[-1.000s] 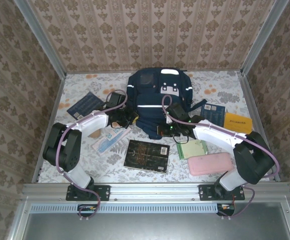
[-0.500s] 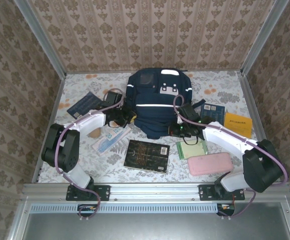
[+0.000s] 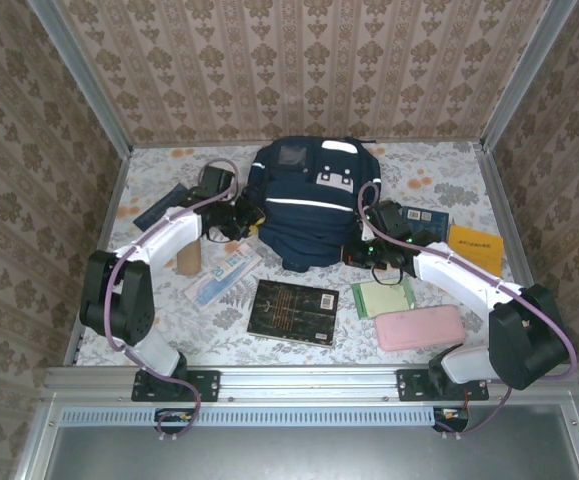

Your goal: Pack the student bag

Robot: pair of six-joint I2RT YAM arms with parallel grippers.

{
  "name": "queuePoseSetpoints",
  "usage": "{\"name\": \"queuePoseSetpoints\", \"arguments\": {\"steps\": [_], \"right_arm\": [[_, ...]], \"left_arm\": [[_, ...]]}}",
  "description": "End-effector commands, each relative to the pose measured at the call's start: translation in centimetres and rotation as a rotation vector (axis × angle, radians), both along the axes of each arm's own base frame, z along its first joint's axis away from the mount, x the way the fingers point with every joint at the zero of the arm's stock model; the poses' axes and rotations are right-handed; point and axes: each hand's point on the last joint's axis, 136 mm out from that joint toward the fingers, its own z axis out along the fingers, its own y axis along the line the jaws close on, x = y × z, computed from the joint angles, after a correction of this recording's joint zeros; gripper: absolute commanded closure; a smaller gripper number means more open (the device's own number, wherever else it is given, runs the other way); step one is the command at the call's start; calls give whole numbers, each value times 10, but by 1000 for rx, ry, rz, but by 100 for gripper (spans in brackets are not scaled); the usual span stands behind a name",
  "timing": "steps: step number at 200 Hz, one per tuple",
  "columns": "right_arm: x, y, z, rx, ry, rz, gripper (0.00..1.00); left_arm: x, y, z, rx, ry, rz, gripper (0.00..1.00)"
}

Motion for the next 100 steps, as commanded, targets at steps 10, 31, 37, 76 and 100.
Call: {"name": "queuePoseSetpoints", "arguments": {"steps": [10,31,37,76,100], "right_arm": [[2,30,30,155,-25,49,100],[8,51,32,250,8,37,100],[9,56,31,254,14,43,100],[8,95,34,277,17,112,100],[7,109,38,287,7,139,100]], "left_arm": [[-2,25,51,42,-111,17,49],[-22,23,53,-15,-52,27,42],[-28,23,54,-29,-30,36,41],[-51,10,55,-86,50,72,36],[-58,-1,51,-76,90,71,33]]}}
